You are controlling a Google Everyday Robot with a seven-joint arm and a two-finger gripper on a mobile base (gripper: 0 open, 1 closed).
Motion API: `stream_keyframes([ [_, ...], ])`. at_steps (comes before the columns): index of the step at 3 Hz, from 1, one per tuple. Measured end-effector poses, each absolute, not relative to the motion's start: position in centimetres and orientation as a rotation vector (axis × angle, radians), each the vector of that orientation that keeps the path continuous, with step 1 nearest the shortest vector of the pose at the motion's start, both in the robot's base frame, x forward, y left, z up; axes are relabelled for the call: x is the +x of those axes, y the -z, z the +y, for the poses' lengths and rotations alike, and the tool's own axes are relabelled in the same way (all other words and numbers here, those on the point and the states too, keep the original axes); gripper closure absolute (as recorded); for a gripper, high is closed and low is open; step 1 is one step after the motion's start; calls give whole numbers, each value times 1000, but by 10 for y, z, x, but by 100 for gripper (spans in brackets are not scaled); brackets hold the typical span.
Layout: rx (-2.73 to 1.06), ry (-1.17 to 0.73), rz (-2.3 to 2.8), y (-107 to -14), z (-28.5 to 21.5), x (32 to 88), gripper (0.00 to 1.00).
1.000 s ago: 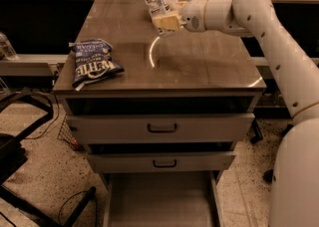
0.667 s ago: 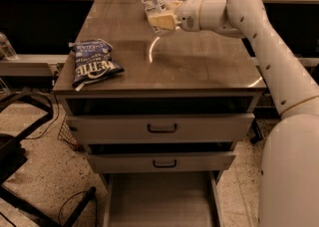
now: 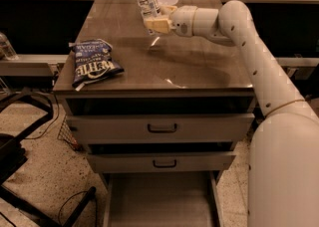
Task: Place blue plastic bottle upright
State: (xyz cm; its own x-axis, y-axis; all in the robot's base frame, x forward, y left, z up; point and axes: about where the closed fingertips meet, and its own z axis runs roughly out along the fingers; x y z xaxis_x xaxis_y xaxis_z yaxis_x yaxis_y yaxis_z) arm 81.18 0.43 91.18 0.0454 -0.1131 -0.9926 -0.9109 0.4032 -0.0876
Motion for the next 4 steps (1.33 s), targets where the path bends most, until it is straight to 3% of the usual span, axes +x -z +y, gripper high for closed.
stream_keyframes([
  [4, -935, -796, 1384, -868, -10, 820, 100],
])
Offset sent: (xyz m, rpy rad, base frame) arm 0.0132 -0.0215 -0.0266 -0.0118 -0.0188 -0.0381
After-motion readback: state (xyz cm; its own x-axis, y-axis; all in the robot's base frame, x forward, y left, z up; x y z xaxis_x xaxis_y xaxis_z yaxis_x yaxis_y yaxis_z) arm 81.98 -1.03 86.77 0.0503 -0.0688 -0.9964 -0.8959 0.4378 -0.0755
